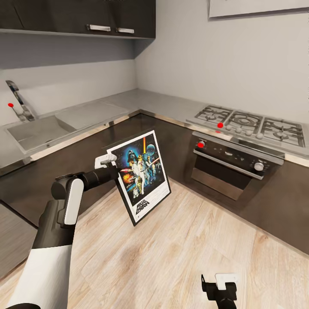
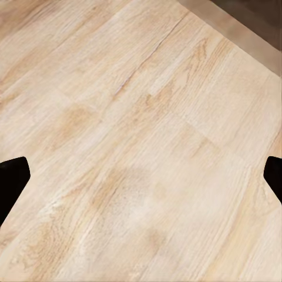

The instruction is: Pick up the poster from the kitchen countertop and hang it on one of the wall nails in the kitchen.

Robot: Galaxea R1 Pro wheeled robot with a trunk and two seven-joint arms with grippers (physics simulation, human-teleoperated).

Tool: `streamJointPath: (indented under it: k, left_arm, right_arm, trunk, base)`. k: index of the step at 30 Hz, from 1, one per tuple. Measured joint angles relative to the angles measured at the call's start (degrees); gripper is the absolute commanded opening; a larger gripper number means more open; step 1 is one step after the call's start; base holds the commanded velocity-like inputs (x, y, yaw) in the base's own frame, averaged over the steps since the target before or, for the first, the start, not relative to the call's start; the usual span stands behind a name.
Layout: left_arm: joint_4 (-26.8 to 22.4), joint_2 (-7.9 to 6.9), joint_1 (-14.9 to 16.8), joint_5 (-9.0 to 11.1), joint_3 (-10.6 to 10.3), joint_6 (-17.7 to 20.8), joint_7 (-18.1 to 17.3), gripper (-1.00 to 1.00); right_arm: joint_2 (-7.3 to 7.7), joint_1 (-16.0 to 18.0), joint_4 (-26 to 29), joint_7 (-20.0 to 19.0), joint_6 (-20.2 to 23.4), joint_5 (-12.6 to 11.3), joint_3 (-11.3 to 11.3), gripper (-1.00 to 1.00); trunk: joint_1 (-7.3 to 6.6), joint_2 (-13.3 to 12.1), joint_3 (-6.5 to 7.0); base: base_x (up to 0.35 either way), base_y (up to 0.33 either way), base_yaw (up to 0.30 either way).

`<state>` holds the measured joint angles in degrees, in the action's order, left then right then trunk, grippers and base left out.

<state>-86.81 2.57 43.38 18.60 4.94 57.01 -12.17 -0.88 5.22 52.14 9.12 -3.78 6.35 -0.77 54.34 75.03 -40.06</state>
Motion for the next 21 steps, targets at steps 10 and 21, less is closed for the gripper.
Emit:
streamJointPath:
  k: [10,21]
  left_arm:
    - [-1.06,0.0,-0.01,0.04,0.0,0.0,-0.03,-1.0]
    - [-1.3,0.0,-0.01,0.01,0.0,0.05,-0.07,-1.0]
  right_arm:
    - [0.0,-0.03,0.08,0.02,-0.08,0.0,0.06,1.0]
    - [0.0,-0.85,4.78,0.05,0.06,0.01,0.06,1.0]
  trunk:
    - [0.0,0.0,0.96]
    - [0.0,0.0,2.01]
  base:
    - [0.0,0.0,0.0]
    - [0.0,0.0,0.0]
